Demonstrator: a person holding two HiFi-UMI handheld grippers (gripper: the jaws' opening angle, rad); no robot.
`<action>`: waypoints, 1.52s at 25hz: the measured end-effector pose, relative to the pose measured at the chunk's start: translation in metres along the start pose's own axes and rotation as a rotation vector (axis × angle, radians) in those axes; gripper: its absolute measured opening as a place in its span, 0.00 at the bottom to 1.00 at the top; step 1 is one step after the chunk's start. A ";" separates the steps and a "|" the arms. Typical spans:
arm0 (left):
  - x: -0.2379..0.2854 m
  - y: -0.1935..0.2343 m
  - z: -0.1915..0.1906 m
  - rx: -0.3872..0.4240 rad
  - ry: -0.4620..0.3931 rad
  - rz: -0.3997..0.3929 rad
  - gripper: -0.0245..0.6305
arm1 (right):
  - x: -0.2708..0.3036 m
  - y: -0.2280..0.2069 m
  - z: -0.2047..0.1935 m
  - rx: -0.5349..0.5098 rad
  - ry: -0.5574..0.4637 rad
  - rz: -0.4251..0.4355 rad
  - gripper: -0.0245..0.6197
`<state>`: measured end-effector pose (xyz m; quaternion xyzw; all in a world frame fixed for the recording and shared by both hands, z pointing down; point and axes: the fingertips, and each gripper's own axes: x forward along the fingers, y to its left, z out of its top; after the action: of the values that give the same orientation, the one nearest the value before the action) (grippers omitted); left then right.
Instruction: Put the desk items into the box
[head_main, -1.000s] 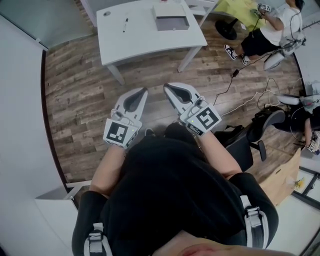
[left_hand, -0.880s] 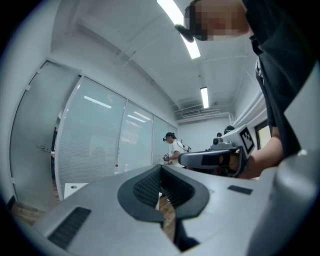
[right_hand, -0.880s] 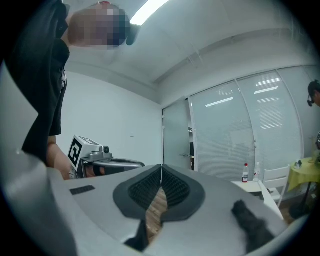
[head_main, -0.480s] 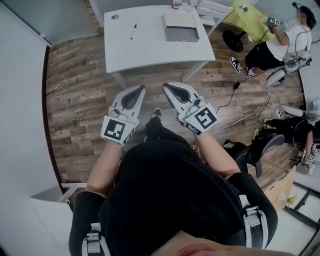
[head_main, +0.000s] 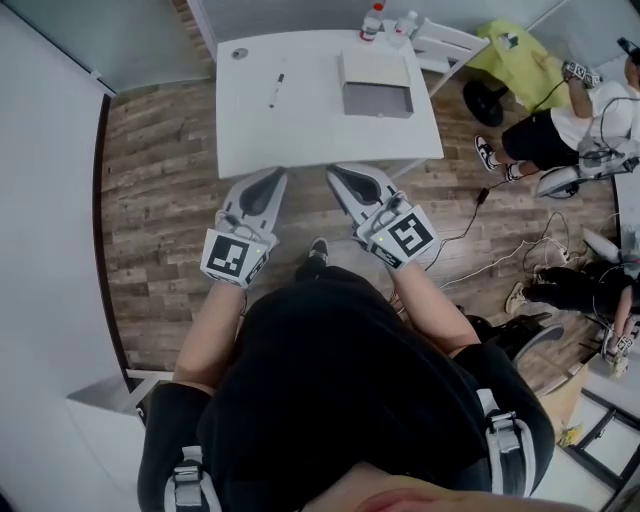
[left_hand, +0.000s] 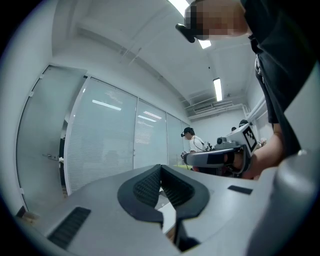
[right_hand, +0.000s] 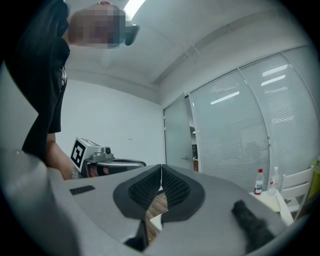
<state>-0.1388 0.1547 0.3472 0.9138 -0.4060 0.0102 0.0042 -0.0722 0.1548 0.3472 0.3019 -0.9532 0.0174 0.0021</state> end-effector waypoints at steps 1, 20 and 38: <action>0.008 0.004 -0.001 -0.001 0.003 0.004 0.06 | 0.003 -0.009 0.000 0.002 -0.003 0.002 0.06; 0.104 0.099 -0.024 -0.024 0.047 -0.024 0.06 | 0.086 -0.114 -0.025 0.023 0.052 -0.045 0.06; 0.165 0.256 -0.085 0.001 0.071 -0.241 0.06 | 0.244 -0.188 -0.084 0.046 0.139 -0.281 0.06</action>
<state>-0.2189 -0.1380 0.4360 0.9550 -0.2929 0.0423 0.0192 -0.1639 -0.1362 0.4406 0.4302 -0.8985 0.0595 0.0634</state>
